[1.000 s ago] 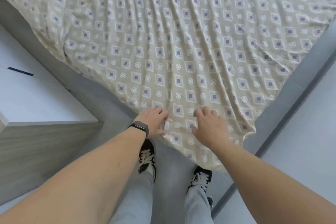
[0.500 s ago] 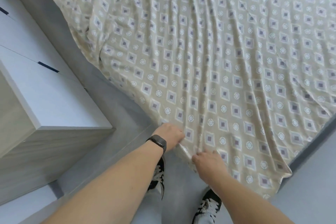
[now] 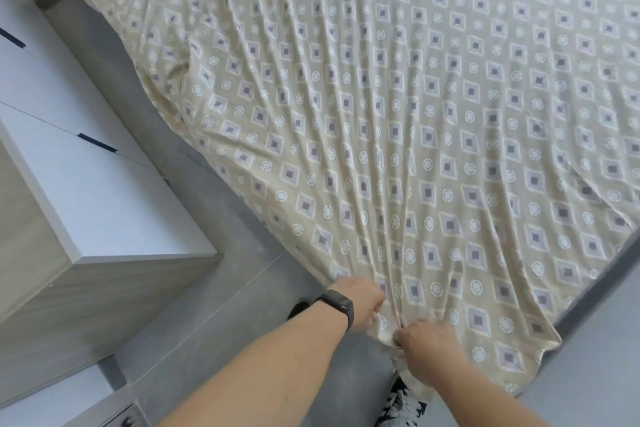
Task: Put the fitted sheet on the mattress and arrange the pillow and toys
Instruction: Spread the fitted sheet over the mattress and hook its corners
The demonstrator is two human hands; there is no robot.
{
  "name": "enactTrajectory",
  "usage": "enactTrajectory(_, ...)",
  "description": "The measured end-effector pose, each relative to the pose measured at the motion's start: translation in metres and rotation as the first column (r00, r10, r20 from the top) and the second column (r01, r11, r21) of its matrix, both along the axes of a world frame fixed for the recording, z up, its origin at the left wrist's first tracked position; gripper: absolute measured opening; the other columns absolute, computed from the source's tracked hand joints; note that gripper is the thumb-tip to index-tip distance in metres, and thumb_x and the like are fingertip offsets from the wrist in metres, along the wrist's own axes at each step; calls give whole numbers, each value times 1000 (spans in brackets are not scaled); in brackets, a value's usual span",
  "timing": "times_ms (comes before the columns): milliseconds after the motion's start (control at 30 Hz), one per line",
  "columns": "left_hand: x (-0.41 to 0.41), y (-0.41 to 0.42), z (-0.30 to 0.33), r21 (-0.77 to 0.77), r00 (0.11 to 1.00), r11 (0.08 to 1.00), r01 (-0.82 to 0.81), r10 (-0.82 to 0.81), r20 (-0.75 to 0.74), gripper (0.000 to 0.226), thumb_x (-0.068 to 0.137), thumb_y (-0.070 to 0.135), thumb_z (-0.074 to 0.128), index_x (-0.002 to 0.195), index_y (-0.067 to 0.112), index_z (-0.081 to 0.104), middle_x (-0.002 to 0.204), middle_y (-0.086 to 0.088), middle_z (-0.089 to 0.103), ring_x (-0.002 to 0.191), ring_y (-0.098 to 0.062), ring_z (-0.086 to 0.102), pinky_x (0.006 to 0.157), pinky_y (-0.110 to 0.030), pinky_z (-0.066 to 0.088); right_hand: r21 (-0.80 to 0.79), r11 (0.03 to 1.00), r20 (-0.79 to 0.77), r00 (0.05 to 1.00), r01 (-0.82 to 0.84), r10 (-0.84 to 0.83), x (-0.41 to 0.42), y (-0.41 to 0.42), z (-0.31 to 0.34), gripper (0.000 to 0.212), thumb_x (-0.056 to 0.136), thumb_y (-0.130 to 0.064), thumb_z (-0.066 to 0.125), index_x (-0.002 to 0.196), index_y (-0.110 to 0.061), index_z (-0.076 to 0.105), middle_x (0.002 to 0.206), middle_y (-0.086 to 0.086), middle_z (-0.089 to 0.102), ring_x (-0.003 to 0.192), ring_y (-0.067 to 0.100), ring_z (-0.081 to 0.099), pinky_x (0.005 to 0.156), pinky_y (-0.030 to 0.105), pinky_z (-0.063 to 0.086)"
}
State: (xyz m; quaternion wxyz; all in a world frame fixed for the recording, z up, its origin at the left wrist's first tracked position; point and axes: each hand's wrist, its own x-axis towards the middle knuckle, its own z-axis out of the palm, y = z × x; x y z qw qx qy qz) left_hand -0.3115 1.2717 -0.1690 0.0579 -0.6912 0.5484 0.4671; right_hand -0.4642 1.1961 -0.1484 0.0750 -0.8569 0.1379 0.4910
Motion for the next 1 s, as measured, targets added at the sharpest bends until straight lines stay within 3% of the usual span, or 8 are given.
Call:
enactTrajectory(67,-15,-12,1,30,993,996,-88,91,-77,13,93,6,48,95,11,60,101,-8,61,89,-28,55,90,-42,45,-75,997,-14,1000,-28,27,-6,-11,2,33,95,-9,45,108,-31,66,99,-7,65,109,22,59,96,44,35)
enactTrajectory(133,-28,-28,0,71,992,995,-68,75,-99,10,93,8,49,91,13,58,95,-7,57,88,-29,55,90,-42,45,-105,994,-41,999,-19,15,-18,-19,0,34,96,-9,45,111,-28,68,109,-5,68,110,23,59,94,43,36)
enactTrajectory(267,-27,-44,-7,126,995,992,-6,18,-97,3,94,17,59,91,15,59,97,-9,62,94,-32,62,80,-41,53,-47,998,-18,999,43,-44,-30,-28,2,35,95,-7,43,110,-32,62,114,-4,68,113,24,57,86,43,36)
enactTrajectory(433,-36,-8,15,185,987,982,-41,69,-148,21,98,27,57,98,7,65,100,-15,67,82,-31,61,77,-46,55,43,998,-52,998,48,-46,-30,-11,37,35,100,-15,44,133,-21,55,126,2,58,121,28,52,99,52,37)
enactTrajectory(500,-30,9,35,188,986,979,-82,107,-128,20,100,23,52,106,8,64,107,-15,66,87,-32,61,78,-45,55,116,985,-2,992,128,-129,-21,-5,62,31,101,-21,42,130,-20,52,125,3,55,119,30,54,93,49,41)
enactTrajectory(600,14,11,96,157,970,965,-209,224,-89,24,101,25,43,108,12,62,106,-11,65,91,-30,62,77,-40,50,135,971,98,973,196,-209,22,-25,125,26,105,-31,36,121,-19,53,121,4,56,111,29,58,79,40,45)
enactTrajectory(800,137,5,266,-47,889,888,-457,455,-51,28,102,25,42,76,19,50,77,-10,57,65,-22,46,63,-33,38,104,935,351,867,340,-355,134,-60,297,31,106,-32,34,124,-21,57,121,0,56,101,24,61,84,42,54)
enactTrajectory(1000,215,31,411,-186,822,801,-569,548,-156,23,103,25,46,106,14,67,95,-3,68,76,-19,61,64,-29,47,319,821,426,702,473,-570,191,-28,404,26,103,-35,40,113,-25,62,91,-4,64,73,15,62,67,33,53)
